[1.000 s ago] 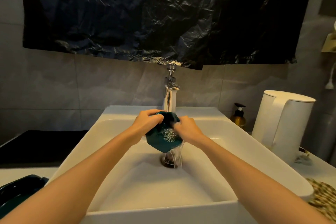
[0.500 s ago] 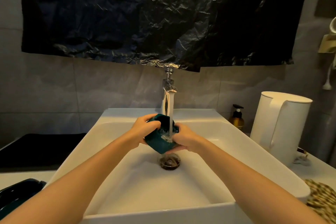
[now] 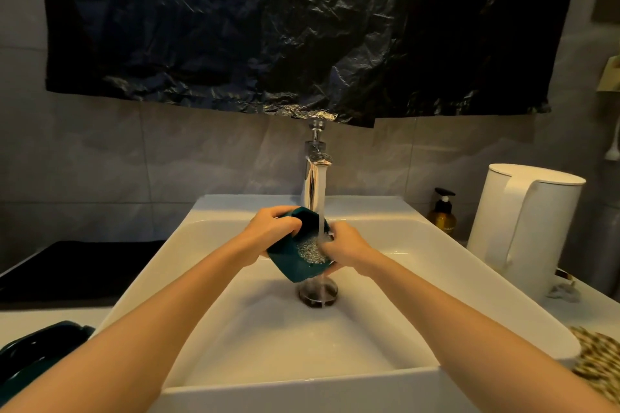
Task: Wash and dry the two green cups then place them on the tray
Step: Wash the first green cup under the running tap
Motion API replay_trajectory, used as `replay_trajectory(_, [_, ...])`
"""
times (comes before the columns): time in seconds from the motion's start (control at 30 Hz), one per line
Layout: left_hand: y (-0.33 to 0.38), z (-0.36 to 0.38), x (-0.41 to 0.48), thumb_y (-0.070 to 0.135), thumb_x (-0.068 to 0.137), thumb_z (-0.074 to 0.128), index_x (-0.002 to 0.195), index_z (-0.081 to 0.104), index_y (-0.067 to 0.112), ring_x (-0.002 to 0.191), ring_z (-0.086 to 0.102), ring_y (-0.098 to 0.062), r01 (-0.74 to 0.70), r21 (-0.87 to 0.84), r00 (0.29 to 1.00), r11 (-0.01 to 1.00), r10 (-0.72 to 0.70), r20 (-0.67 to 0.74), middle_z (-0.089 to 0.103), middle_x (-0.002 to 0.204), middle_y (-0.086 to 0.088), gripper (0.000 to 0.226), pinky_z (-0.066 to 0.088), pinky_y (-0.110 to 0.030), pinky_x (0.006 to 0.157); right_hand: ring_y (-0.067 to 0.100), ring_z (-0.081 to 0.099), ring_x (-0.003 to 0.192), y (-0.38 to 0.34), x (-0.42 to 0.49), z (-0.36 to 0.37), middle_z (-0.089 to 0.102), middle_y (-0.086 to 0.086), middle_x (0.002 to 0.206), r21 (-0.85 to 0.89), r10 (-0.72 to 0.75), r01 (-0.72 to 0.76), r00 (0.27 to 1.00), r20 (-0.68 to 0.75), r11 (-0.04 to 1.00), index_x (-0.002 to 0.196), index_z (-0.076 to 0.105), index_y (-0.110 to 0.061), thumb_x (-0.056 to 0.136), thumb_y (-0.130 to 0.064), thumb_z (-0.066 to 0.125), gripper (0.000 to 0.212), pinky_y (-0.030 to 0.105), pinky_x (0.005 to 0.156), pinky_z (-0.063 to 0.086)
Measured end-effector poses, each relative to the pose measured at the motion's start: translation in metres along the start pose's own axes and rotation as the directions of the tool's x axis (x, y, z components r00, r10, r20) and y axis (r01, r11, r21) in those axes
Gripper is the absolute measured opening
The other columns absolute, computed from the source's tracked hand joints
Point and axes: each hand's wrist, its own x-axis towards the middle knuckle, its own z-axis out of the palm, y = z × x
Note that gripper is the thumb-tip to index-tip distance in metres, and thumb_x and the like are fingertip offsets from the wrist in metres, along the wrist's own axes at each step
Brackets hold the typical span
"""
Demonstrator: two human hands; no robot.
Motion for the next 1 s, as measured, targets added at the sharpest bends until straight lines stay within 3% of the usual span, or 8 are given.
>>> replay_trajectory(0.1, [0.003, 0.0, 0.001, 0.008, 0.088, 0.048, 0.105, 0.058, 0.029, 0.076, 0.052, -0.013, -0.01, -0.042, 1.0, 0.999, 0.011, 0.018, 0.058, 0.085, 0.002, 0.029, 0.049, -0.027, 0.065, 0.026, 0.06, 0.068, 0.001, 0.005, -0.004, 0.064, 0.014, 0.086, -0.191, -0.066, 0.03, 0.98, -0.186, 0.981, 0.086, 0.062, 0.001, 0.095, -0.013, 0.05, 0.02, 0.031, 0.054, 0.049])
replay_trajectory(0.17, [0.002, 0.0, 0.002, 0.009, 0.088, 0.048, 0.105, 0.058, 0.029, 0.076, 0.05, -0.013, -0.031, -0.025, 0.999, 0.999, 0.031, 0.015, 0.057, 0.086, 0.001, 0.028, 0.047, -0.026, 0.066, 0.02, 0.05, 0.063, 0.001, 0.006, -0.004, 0.059, 0.014, 0.082, -0.268, -0.071, 0.032, 0.988, -0.138, 0.963, 0.082, 0.057, -0.003, 0.098, -0.015, 0.045, 0.024, 0.027, 0.053, 0.039])
replay_trajectory(0.3, [-0.002, -0.005, 0.003, 0.007, 0.087, 0.048, 0.101, 0.06, 0.029, 0.076, 0.049, -0.012, -0.046, 0.029, 0.999, 0.999, 0.045, 0.006, 0.058, 0.086, 0.001, 0.029, 0.043, -0.023, 0.065, 0.029, 0.063, 0.098, 0.001, 0.003, -0.003, 0.061, 0.016, 0.116, -0.007, 0.001, 0.001, 0.978, 0.206, 1.0, 0.123, 0.051, -0.01, 0.093, 0.005, 0.044, 0.035, 0.035, 0.072, 0.058])
replay_trajectory(0.53, [0.001, -0.002, 0.003, 0.017, 0.089, 0.054, 0.106, 0.061, 0.03, 0.094, 0.057, -0.02, 0.023, -0.107, 1.0, 0.994, -0.021, 0.021, 0.062, 0.102, -0.005, 0.023, 0.053, -0.031, 0.075, 0.033, 0.064, 0.087, -0.005, 0.005, 0.0, 0.061, 0.018, 0.113, -0.006, 0.055, -0.056, 0.992, -0.112, 0.998, 0.117, 0.055, -0.004, 0.096, -0.009, 0.04, 0.026, 0.042, 0.062, 0.06])
replay_trajectory(0.67, [-0.001, 0.005, 0.004, 0.004, 0.084, 0.061, 0.122, 0.051, 0.024, 0.106, 0.057, -0.028, 0.08, -0.42, 0.993, 0.904, -0.037, 0.111, 0.056, 0.12, -0.01, 0.044, 0.057, -0.039, 0.075, 0.038, 0.066, 0.079, -0.015, 0.001, -0.003, 0.056, 0.021, 0.119, 0.43, 0.232, -0.197, 0.972, -0.032, 0.881, 0.124, 0.042, -0.007, 0.096, -0.008, 0.047, 0.029, 0.043, 0.048, 0.058])
replay_trajectory(0.73, [-0.004, 0.009, 0.004, -0.001, 0.085, 0.057, 0.127, 0.047, 0.024, 0.108, 0.056, -0.029, 0.058, -0.406, 0.995, 0.912, -0.022, 0.094, 0.054, 0.123, -0.01, 0.05, 0.057, -0.043, 0.077, 0.038, 0.066, 0.082, -0.016, -0.001, -0.007, 0.057, 0.02, 0.12, 0.518, 0.253, -0.244, 0.966, 0.053, 0.82, 0.126, 0.044, -0.008, 0.095, -0.006, 0.052, 0.032, 0.047, 0.053, 0.059])
replay_trajectory(0.87, [-0.005, 0.006, 0.002, 0.002, 0.087, 0.046, 0.12, 0.052, 0.029, 0.104, 0.057, -0.026, 0.006, -0.252, 1.0, 0.968, -0.005, 0.006, 0.056, 0.119, -0.008, 0.043, 0.058, -0.04, 0.074, 0.036, 0.065, 0.101, -0.01, -0.004, -0.008, 0.062, 0.017, 0.117, 0.356, 0.171, -0.212, 0.975, 0.142, 0.91, 0.115, 0.055, -0.004, 0.086, 0.004, 0.06, 0.03, 0.046, 0.078, 0.058])
replay_trajectory(1.0, [-0.002, 0.003, -0.001, 0.001, 0.084, 0.042, 0.116, 0.053, 0.032, 0.085, 0.055, -0.017, -0.026, -0.021, 0.999, 0.999, 0.027, 0.045, 0.056, 0.106, -0.004, 0.046, 0.053, -0.03, 0.062, 0.032, 0.07, 0.082, -0.002, -0.002, -0.01, 0.065, 0.014, 0.094, 0.036, 0.113, -0.11, 0.99, -0.088, 0.993, 0.092, 0.061, -0.004, 0.087, -0.003, 0.062, 0.005, 0.031, 0.058, 0.059])
